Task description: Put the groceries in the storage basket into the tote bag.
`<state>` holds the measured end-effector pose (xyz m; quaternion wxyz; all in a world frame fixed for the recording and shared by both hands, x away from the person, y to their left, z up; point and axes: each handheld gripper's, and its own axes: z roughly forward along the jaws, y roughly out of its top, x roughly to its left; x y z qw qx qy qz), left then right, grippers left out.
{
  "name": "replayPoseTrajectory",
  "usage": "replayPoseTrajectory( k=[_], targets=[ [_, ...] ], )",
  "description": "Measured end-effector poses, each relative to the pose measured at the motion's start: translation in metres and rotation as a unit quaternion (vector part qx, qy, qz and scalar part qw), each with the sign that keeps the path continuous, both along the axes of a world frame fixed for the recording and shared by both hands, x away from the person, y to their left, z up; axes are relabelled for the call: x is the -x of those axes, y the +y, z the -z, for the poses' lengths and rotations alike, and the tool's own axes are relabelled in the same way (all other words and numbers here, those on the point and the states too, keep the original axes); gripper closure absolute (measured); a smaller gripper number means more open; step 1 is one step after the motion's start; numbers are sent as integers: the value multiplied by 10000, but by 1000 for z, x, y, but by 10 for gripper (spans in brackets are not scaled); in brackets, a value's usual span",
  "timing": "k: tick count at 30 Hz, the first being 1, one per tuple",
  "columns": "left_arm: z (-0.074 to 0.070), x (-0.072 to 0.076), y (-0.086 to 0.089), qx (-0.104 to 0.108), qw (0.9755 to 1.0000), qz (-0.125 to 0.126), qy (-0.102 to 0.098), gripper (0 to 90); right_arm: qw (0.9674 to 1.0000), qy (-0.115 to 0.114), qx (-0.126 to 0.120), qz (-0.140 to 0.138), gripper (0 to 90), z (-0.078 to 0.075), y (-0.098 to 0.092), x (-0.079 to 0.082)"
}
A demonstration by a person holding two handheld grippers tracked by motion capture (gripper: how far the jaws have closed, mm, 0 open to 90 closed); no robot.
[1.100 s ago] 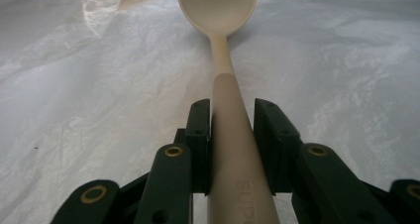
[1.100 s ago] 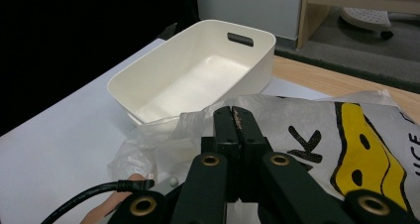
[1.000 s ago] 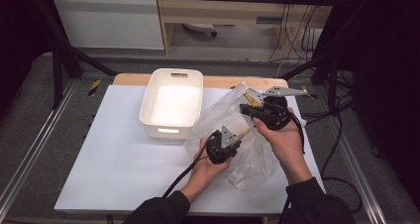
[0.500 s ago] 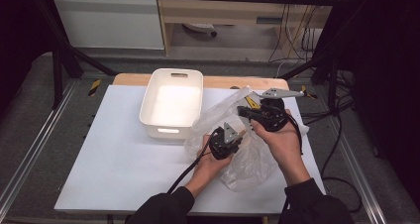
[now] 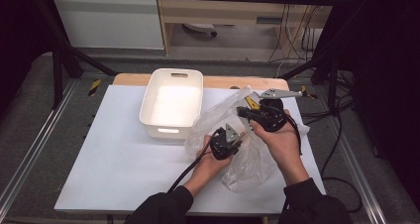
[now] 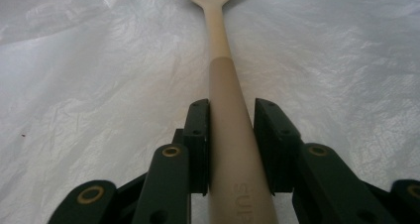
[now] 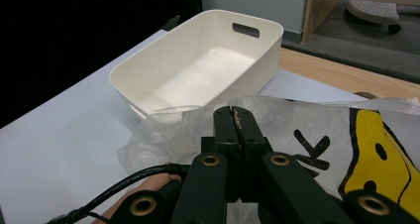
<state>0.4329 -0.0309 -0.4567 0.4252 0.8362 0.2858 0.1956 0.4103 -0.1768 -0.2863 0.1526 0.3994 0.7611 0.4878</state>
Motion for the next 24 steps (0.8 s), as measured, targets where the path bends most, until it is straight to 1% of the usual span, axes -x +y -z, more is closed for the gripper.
replayPoseTrajectory(
  k=[1,3,4,5,8,10,12,15,17,18,19,20,21,22,23,24],
  targets=[
    [0,0,-1,-17,10000,-5,66,681,10000,7,1,-5,900,0,0,0],
    [2,-2,-1,-146,9995,-19,281,684,10000,16,2,3,900,1,0,0],
    [2,-3,-1,-175,9992,-24,346,685,10000,21,0,5,900,1,0,0],
    [2,-3,-1,-149,9992,-29,361,687,10000,19,2,2,900,1,0,-1],
    [2,-3,-1,-146,9993,-12,350,689,10000,24,0,-5,900,2,-1,-1],
    [1,-2,-1,-166,9994,-22,298,681,10000,41,3,0,900,4,-1,-1],
    [1,0,-1,-120,9994,-41,308,656,10000,47,7,8,900,5,-2,-2],
    [0,4,0,-103,9996,-78,254,599,10000,83,9,18,900,7,-3,-2],
    [-2,9,1,-145,9998,-44,131,574,9999,111,21,33,900,8,-4,-2],
    [-3,12,2,-128,9999,-45,47,567,9999,94,34,25,900,9,-4,-2],
    [-4,14,3,-76,10000,-54,20,551,9999,120,37,37,900,10,-5,-2],
    [-5,16,5,-16,10000,-42,60,529,9999,125,51,42,900,11,-5,-2],
    [-6,18,6,-17,9999,-41,110,512,9999,139,75,31,900,12,-5,-2],
    [-6,21,8,25,9999,-8,128,511,9998,156,92,25,900,14,-5,-2],
    [-7,24,9,46,9999,18,118,507,9998,177,91,28,900,16,-5,-2],
    [-8,28,11,4,10000,24,82,499,9998,182,114,22,900,18,-5,-3]
  ],
)
